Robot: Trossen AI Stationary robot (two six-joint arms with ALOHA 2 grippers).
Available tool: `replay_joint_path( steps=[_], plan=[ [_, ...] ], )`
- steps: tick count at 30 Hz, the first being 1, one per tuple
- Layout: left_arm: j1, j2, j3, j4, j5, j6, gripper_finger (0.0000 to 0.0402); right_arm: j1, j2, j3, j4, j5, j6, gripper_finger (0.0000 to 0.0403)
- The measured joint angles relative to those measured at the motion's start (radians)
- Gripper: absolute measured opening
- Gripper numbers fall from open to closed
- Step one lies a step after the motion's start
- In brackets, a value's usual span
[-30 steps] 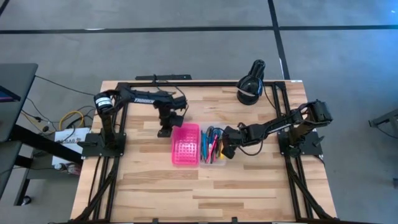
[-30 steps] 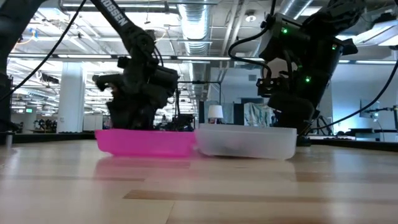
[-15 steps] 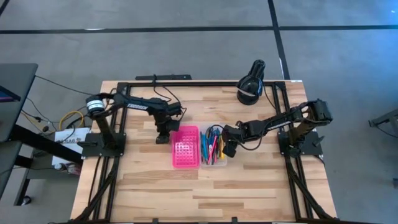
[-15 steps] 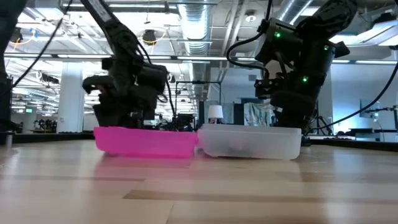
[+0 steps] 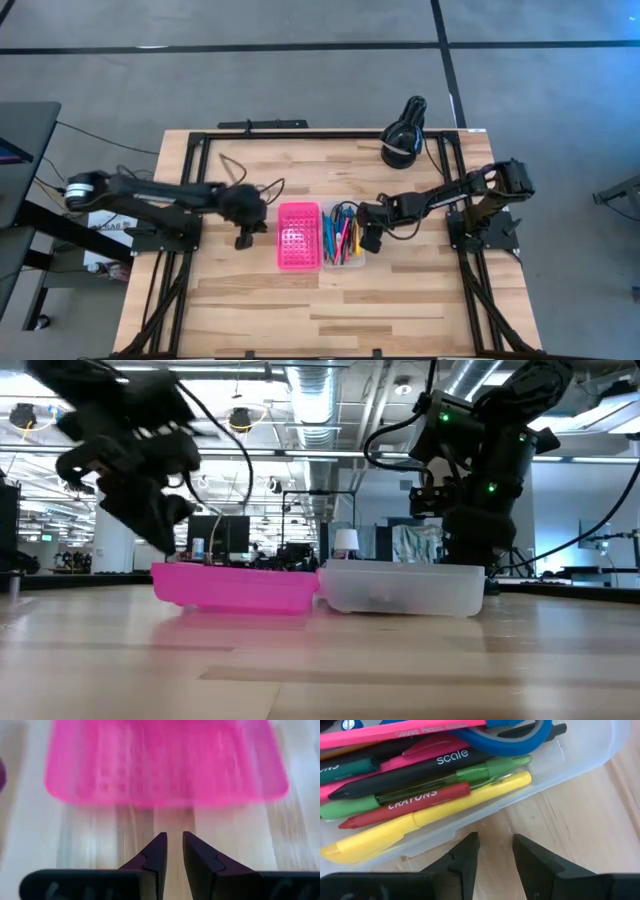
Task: Pick & place school supplies into a supply box
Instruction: Close the lid of the pink supply box
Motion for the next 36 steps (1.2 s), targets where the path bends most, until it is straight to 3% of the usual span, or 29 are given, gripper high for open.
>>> replay_joint_path(
  steps=[5,11,15,23,36],
  plan=[
    [-0.134,-0.101,-0.127,0.2,-0.21,-0.118,0.0054,-0.006,0.0,-0.001,0.0,-0.023,-0.059,0.0122],
    [-0.19,-0.104,-0.205,0.234,-0.246,-0.231,0.0054,-0.007,0.0,-0.001,0.001,-0.038,-0.114,0.0122],
    [-0.193,-0.103,-0.238,0.343,-0.278,-0.242,0.0054,-0.007,0.0,-0.001,0.003,-0.04,-0.118,0.0122],
    [-0.193,0.067,-0.273,0.465,-0.287,-0.213,0.0054,-0.03,0.0,-0.002,0.012,-0.061,-0.135,0.0122],
    [-0.193,0.375,-0.269,0.86,-0.26,-0.193,0.0054,-0.038,0.0,-0.002,0.013,-0.083,-0.148,0.0122]
  ],
)
